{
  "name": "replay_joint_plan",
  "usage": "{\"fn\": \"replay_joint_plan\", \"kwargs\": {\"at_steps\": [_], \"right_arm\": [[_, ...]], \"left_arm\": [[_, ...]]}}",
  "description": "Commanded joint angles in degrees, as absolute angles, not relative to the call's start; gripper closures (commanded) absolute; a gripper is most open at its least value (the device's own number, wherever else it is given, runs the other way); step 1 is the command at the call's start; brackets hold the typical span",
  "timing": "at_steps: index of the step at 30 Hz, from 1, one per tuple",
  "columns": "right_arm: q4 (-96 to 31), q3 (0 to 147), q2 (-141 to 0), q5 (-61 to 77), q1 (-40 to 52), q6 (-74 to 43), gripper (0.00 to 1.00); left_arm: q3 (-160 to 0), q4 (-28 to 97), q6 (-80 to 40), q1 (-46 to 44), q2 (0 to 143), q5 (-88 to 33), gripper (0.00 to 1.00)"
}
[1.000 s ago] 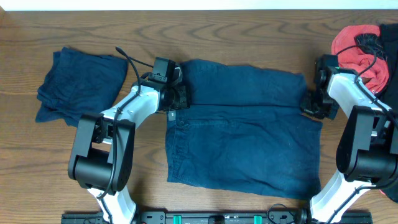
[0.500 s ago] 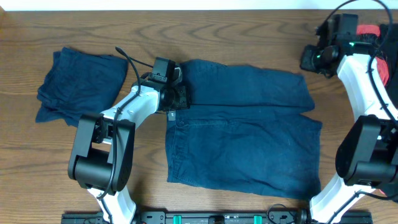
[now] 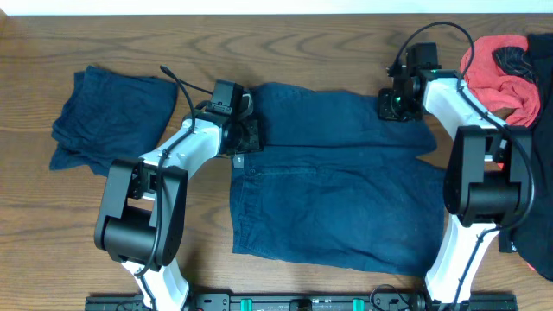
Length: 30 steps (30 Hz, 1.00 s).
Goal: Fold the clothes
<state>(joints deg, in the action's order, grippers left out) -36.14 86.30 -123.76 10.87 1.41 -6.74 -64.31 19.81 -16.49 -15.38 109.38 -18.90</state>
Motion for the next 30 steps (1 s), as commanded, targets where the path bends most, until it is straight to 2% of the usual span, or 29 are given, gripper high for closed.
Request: {"fn": "replay_joint_plan", "kwargs": {"at_steps": [1, 7, 12, 15, 19, 21, 27, 28, 30], "right_arm": [[-32.99, 85.38, -128.44, 6.22, 2.22, -8.84, 0.87], [-22.28, 85.38, -131.72, 3.84, 2.17, -10.92, 0.86], [-12.95, 85.38, -132.57, 3.66, 2.17, -10.94, 0.75], [-10.52, 85.76, -132.55, 3.66, 2.22, -10.94, 0.74], [-12.36, 86.85, -132.09, 3.66, 2.22, -10.85, 0.71], [-14.81, 87.61, -130.85, 3.64, 2.09, -10.24, 0.66], [-24.64, 88.88, -118.28, 3.66, -0.23, -9.58, 0.61], [-27.11, 88.88, -115.57, 3.66, -0.64, -9.61, 0.6], [-33.45, 88.88, -110.02, 3.66, -1.32, -9.61, 0.6]], "left_arm": [[-61.6, 21.54, -16.6, -14.81, 112.33, -15.79, 0.47], [-61.6, 16.08, -16.6, -14.81, 112.33, -15.79, 0.48], [-61.6, 8.03, -16.6, -14.81, 112.33, -15.75, 0.47], [-61.6, 3.7, -16.6, -14.81, 112.33, -15.16, 0.47], [-61.63, 0.1, -16.6, -14.81, 112.33, -12.56, 0.47], [-62.04, -0.73, -16.6, -14.57, 111.87, -12.75, 0.47], [-62.87, 4.19, -15.64, -13.3, 102.72, -13.87, 0.47], [-62.87, 6.39, -15.42, -13.02, 100.44, -13.82, 0.46], [-62.87, 12.32, -15.07, -12.23, 95.68, -13.8, 0.38]]}}
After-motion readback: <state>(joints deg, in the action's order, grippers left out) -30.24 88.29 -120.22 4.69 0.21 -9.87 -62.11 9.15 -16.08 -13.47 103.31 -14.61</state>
